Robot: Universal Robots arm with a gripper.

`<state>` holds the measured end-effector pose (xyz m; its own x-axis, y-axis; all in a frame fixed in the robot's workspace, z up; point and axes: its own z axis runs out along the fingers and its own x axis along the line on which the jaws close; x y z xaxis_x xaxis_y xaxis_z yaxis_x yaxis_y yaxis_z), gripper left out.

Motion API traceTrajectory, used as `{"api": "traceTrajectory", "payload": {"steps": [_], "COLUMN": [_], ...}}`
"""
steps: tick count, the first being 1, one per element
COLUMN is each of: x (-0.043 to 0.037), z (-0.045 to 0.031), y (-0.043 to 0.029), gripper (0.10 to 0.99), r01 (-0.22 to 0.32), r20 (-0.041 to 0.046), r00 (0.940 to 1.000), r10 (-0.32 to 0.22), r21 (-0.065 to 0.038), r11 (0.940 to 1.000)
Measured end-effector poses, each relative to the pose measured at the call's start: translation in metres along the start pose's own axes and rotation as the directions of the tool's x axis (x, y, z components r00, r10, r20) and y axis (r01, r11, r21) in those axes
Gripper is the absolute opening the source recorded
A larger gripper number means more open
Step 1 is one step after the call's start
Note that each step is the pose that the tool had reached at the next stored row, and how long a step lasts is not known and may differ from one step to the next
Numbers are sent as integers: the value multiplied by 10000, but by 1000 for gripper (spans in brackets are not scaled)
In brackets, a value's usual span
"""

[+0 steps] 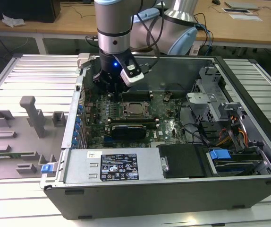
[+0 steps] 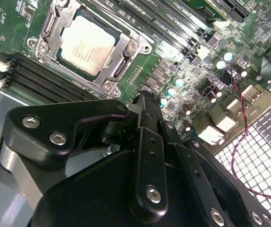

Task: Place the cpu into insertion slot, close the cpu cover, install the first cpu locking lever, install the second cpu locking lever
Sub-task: 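Install the first cpu locking lever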

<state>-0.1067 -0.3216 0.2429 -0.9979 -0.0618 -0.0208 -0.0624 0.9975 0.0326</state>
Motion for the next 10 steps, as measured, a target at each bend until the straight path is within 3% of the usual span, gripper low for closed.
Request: {"api": "traceTrajectory", "payload": {"steps": [5,7,8,10], "x": [-3,-2,-3,-2], "z": [-107,-116,-117,-116], "y": [6,6,6,6], "gripper": [106,106,106,106], "r01": [1,-1,-3,-6], "r20": [12,31,56,92], "r00": [10000,10000,10000,10000], "r10": [-1,1,5,11], "r21": [0,-56,-251,-545], "r11": [10000,10000,9997,9985]}}
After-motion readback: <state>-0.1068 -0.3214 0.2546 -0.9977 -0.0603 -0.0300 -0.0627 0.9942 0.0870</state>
